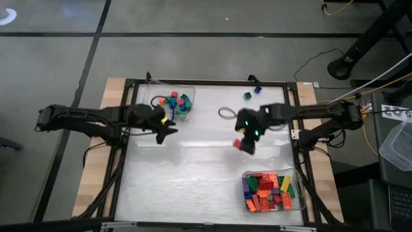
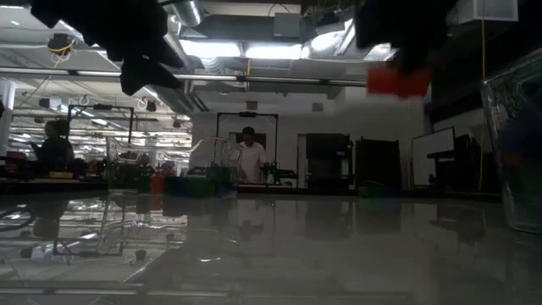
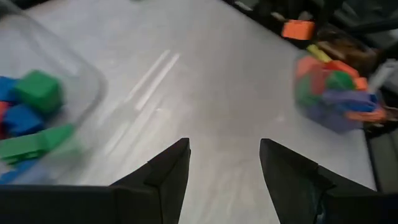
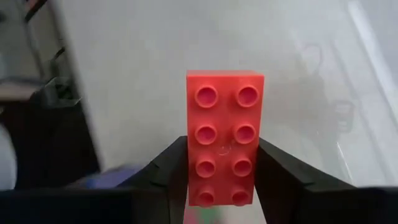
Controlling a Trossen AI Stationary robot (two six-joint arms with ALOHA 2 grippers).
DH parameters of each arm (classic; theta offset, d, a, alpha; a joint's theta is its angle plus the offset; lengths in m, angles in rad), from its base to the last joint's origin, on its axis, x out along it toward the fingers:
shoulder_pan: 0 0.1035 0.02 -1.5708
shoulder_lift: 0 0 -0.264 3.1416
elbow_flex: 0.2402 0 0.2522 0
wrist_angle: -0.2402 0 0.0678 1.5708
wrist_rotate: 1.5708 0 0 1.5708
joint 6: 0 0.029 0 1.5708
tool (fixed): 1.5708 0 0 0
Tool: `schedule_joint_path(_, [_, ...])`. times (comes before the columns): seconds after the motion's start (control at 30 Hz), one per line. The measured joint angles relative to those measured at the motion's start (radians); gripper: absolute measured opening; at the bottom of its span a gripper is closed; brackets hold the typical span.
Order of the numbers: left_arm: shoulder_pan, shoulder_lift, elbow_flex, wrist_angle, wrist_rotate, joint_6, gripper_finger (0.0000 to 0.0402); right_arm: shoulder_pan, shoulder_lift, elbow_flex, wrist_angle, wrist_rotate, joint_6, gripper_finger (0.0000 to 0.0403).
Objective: Sort blocks by size
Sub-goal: Put the rectangular orange game piece into the bottom transparent bin, then adjust the green square game piece
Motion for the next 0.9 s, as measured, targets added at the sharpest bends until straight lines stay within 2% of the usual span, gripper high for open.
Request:
schedule_joint_path(0.17, [-0.080,0.010,-0.053,0.162,0.000,0.005,0.0182,0.250,-0.037,0.032,0.005,0.007,0.100,0.0155])
schedule_joint_path(0.37, [-0.140,0.018,-0.058,0.263,-0.001,0.081,0.0182,0.563,-0.034,0.031,0.002,0.119,0.329,0.0154])
schedule_joint_path(0.5, [-0.159,0.018,-0.058,0.288,-0.004,0.092,0.0182,0.713,-0.026,0.030,0.006,0.194,0.449,0.0167])
schedule_joint_path(0.63, [-0.167,0.018,-0.058,0.286,-0.004,0.074,0.0182,0.803,-0.020,0.030,0.018,0.250,0.589,0.0181])
schedule_joint_path(0.77, [-0.178,0.018,-0.058,0.285,-0.005,0.069,0.0182,0.833,-0.021,0.030,0.009,0.303,0.706,0.0193])
schedule_joint_path(0.9, [-0.184,0.018,-0.058,0.285,-0.004,0.069,0.0182,0.836,-0.021,0.030,-0.020,0.311,0.720,0.0205])
